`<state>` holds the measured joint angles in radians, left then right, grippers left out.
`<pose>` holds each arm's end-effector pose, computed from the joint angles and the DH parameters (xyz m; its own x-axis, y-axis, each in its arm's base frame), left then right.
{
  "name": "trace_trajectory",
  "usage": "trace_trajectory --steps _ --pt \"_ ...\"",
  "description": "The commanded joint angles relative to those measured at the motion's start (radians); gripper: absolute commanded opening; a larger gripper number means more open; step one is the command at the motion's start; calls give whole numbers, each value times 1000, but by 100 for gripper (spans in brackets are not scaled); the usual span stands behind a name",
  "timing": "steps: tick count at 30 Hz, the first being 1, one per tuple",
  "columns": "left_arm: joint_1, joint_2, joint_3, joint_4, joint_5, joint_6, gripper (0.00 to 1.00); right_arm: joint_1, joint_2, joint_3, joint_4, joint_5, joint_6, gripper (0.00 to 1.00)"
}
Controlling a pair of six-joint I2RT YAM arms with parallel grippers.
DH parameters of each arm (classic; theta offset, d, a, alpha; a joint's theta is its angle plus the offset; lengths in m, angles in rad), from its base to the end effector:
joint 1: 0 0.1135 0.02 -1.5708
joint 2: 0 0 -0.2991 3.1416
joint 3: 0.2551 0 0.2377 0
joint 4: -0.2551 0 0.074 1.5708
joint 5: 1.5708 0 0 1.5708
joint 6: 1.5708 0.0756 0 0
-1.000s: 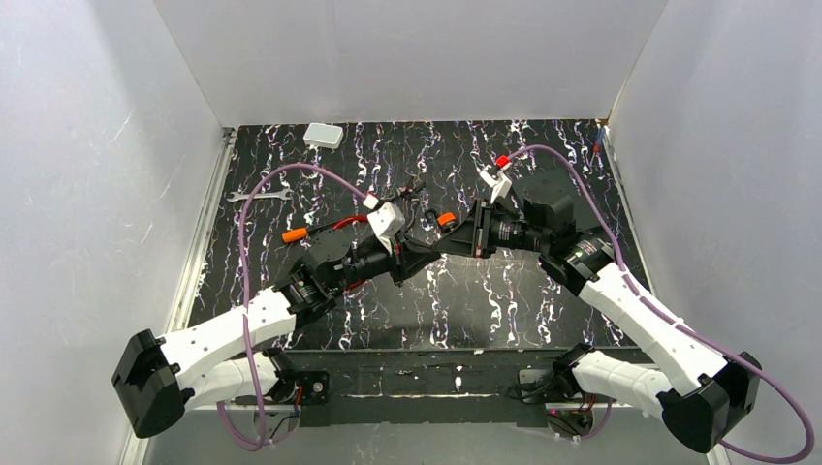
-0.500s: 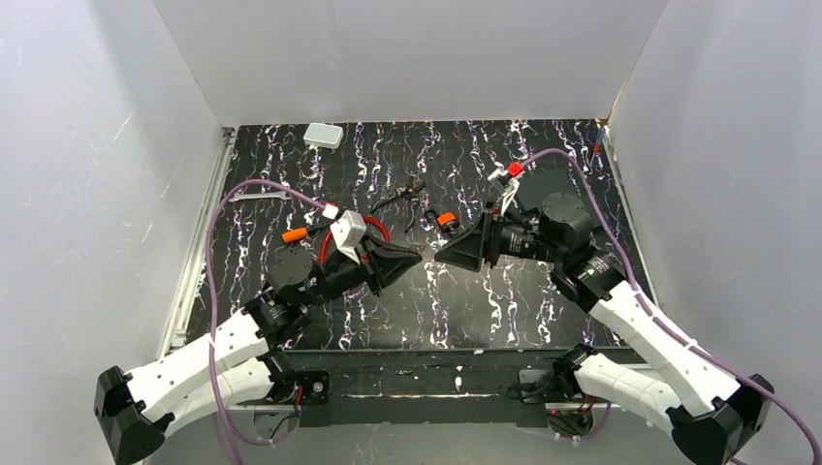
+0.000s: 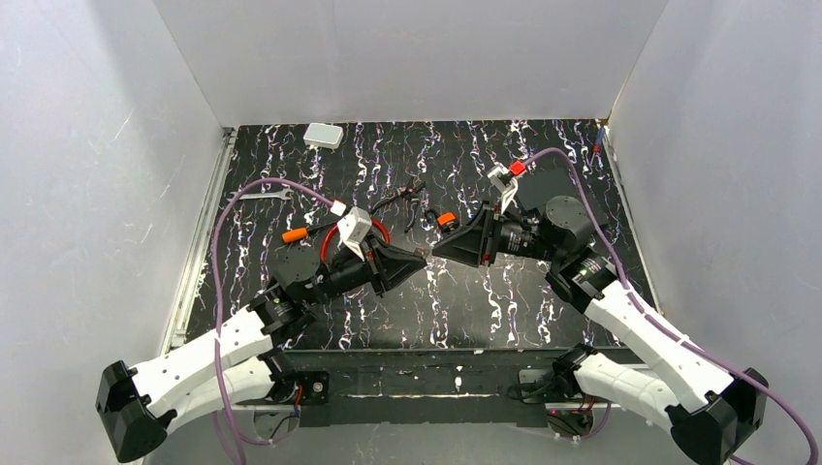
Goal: Unlock with the key
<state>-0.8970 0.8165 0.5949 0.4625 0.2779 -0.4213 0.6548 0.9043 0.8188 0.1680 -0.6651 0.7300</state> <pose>0.1056 -0.1655 0.3744 -0.2394 -0.3304 -0.9130 0.8983 0.2813 -0.3374 0.1321 0.1603 0.3997 -0.5962 0.2038 -0.7765 -0.7642 0.1525 0.6267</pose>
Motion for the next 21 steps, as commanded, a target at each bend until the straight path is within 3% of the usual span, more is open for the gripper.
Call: trace_trajectory --steps 1,13,18,21 --pt "-3 4 11 13 36 -22 0 2 16 29 75 -15 -11 35" --pt "-4 30 30 14 37 -31 0 26 31 1 131 -48 -3 26" --pt "-5 44 44 15 40 -40 0 34 32 0 115 -54 -24 27" --pt "-4 41 48 15 40 -40 0 34 20 10 47 -19 -79 34"
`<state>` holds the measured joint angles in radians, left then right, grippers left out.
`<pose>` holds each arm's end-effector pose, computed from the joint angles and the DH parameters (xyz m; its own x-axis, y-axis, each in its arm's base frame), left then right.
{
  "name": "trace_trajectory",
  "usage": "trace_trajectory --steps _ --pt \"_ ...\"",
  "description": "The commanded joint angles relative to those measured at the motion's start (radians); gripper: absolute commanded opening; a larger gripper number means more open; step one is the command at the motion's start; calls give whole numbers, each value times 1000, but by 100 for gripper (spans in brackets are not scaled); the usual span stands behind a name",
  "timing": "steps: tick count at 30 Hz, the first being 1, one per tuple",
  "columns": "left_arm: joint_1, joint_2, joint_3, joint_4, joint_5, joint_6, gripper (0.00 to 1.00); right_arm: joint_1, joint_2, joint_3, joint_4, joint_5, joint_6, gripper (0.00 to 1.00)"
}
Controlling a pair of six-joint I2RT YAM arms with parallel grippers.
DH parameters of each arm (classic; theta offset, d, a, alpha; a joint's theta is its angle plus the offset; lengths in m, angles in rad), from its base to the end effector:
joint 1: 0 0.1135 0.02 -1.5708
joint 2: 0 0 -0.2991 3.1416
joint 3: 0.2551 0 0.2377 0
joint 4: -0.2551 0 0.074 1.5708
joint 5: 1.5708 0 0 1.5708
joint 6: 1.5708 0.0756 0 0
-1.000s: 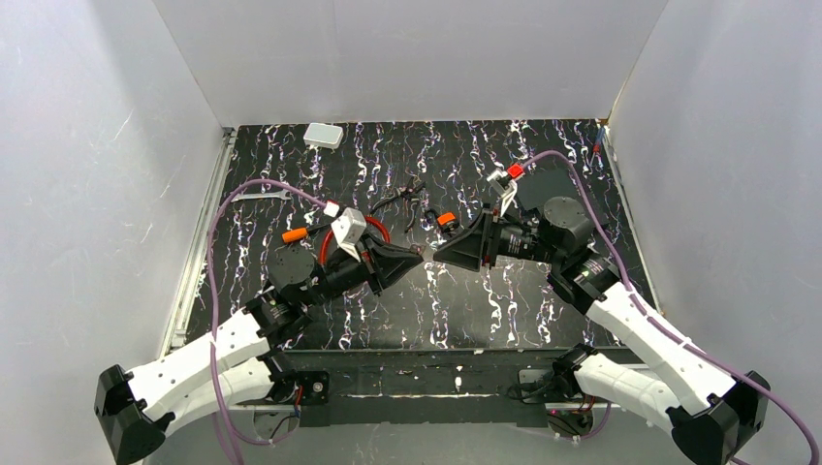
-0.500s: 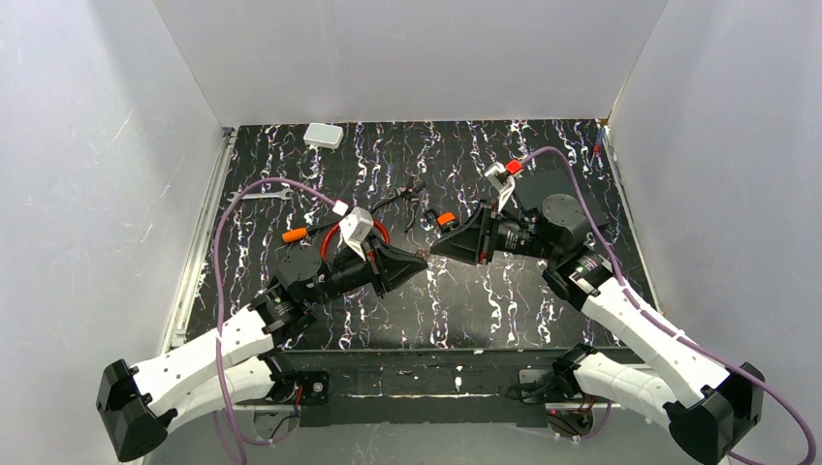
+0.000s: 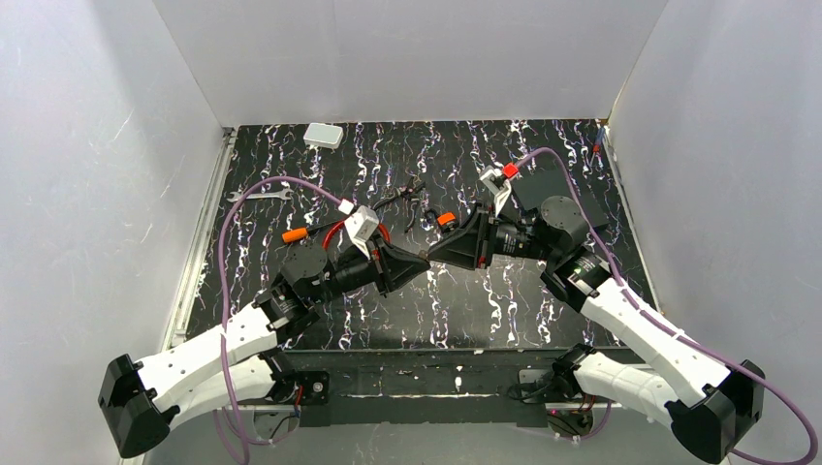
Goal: Unlock with the key
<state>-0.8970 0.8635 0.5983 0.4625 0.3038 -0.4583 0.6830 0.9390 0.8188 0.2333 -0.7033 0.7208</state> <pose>0.1113 -0.1756 0.3671 -0.3012 -0.2994 -0.9054 0.8870 0.2606 -0.3812 0.1318 0.1703 0.4017 -0.5809 0.1763 -0.7946 -0.7939 0.0928 0.6009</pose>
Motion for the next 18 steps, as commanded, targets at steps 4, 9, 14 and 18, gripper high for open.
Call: trace_trajectory --steps 4,9,14,18 --pt "-4 -21 44 15 17 -3 0 6 -38 27 -98 83 -118 44" --pt "-4 -37 41 15 21 -8 0 6 -65 22 -95 113 -115 45" --pt "-5 -41 42 16 27 -13 0 6 -65 20 -91 117 -111 41" --pt "-4 -43 48 20 35 -18 0 6 -53 15 -85 109 -103 37"
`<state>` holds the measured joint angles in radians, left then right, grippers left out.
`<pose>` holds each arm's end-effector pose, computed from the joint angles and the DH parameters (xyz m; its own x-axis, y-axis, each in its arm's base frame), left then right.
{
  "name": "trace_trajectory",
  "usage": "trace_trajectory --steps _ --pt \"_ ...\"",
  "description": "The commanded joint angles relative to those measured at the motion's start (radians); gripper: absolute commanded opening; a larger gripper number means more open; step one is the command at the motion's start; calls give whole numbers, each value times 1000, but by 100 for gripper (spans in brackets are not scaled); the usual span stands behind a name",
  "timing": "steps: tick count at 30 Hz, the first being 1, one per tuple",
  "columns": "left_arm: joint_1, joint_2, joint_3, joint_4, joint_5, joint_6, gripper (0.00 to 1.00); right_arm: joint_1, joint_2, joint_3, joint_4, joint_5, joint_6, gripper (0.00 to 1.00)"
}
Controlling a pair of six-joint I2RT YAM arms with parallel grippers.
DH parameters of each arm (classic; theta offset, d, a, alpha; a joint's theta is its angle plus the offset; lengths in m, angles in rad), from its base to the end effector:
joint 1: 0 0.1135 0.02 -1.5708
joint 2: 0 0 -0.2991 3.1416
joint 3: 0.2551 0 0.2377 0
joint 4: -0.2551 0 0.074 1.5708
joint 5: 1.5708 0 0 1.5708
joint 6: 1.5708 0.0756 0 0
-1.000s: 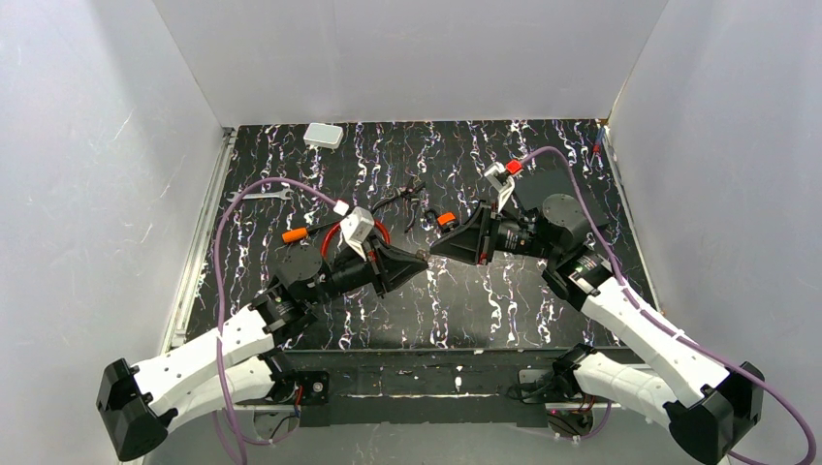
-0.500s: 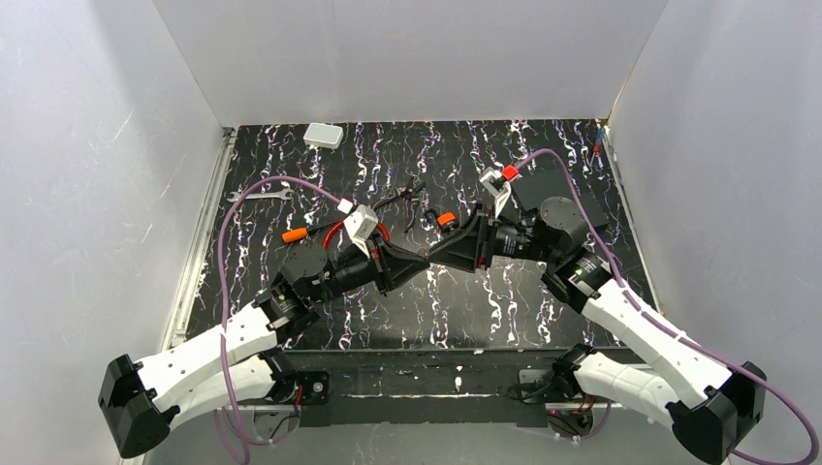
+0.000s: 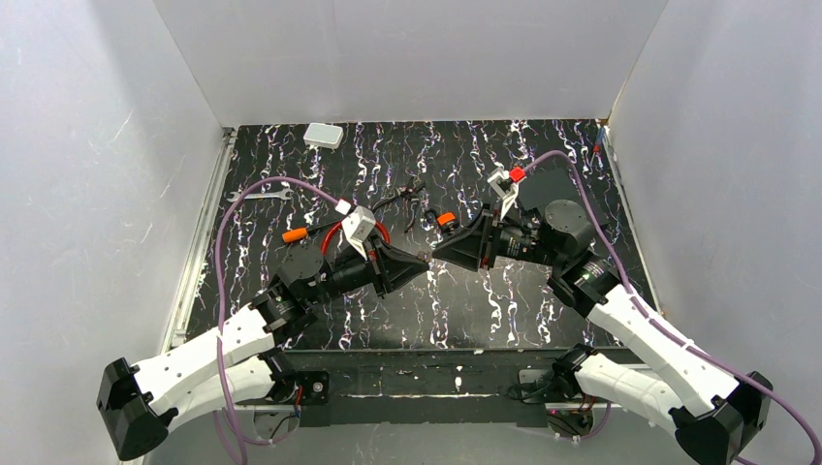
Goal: Unlock with the key
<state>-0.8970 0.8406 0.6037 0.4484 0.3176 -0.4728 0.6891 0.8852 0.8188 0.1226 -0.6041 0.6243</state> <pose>0.1068 -0.1716 0.3713 -0.3082 -0.3073 -0.9003 0.8902 0.2406 -0.3869 0.1271 0.1604 0.3973 -0.5266 0.1895 -0.8287 -0.8051 0.2019 0.5577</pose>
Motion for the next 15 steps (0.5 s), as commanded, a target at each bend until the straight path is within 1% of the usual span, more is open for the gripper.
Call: trace_trajectory --steps 1,3,9,15 --pt "-4 -20 44 33 21 -5 0 0 3 12 37 5 3 36" --pt "-5 -18 46 37 23 -6 0 0 10 11 72 -12 19 34" --pt "-4 -4 54 51 28 -15 0 0 29 8 98 -53 29 28" --pt "-4 -2 54 67 30 -22 0 0 33 -14 133 -84 42 24"
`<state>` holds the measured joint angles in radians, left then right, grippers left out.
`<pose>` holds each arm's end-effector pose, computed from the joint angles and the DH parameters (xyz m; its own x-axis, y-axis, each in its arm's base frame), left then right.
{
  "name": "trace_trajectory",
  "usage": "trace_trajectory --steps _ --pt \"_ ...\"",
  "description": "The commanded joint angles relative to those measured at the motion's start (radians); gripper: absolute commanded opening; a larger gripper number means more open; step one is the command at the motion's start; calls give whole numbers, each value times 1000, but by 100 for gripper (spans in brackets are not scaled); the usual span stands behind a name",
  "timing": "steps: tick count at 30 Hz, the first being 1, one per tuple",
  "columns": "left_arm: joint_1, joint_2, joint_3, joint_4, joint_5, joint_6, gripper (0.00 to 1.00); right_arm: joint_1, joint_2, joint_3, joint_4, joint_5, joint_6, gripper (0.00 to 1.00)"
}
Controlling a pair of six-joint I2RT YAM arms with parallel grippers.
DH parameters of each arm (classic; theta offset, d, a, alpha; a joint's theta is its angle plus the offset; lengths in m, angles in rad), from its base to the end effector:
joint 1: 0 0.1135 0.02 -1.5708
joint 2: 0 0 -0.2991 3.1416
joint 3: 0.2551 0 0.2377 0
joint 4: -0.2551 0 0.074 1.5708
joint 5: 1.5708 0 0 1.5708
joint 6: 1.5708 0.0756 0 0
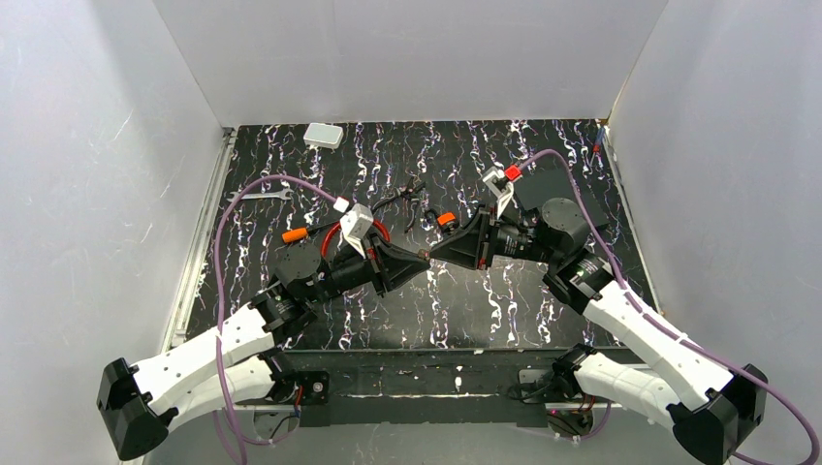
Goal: Unlock with the key
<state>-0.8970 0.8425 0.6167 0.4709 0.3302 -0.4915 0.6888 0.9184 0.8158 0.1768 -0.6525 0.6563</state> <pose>0.1054 -0.1713 0.3790 -0.3080 -0.3297 -0.8924 0.8962 0.2142 -0.3885 0.1307 0.1670 0.3972 -0.5481 0.1768 -0.8175 -0.8054 0.1523 0.5729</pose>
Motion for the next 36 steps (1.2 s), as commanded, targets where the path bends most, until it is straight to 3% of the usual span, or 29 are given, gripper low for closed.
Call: trace_trajectory --steps 1,10,15,21,22,24,26,30,34,36 --pt "-5 -4 42 47 20 -5 0 0 2 -13 85 -41 12 24" --pt "-4 8 43 59 25 -11 0 0 6 -36 143 -48 38 16" --pt "-4 15 40 60 27 -13 0 1 3 -44 166 -43 48 1" --pt "-4 11 34 58 22 -15 0 1 -16 -49 142 -13 33 1" --pt "-4 11 34 58 26 -13 9 1 -19 -47 120 -7 24 1" --pt "-4 4 27 58 29 -9 37 1 -27 -44 81 5 5 1" --pt "-4 -17 18 49 17 7 48 0 -33 -38 34 5 -17 1" --pt "-5 -79 27 -72 -63 107 39 1 -45 -7 -77 12 -43 1" --pt "-4 -103 9 -114 -43 161 39 1 -44 22 -141 27 -19 1" --pt "-4 -120 -19 -116 -30 189 47 1 -47 29 -147 23 -3 1"
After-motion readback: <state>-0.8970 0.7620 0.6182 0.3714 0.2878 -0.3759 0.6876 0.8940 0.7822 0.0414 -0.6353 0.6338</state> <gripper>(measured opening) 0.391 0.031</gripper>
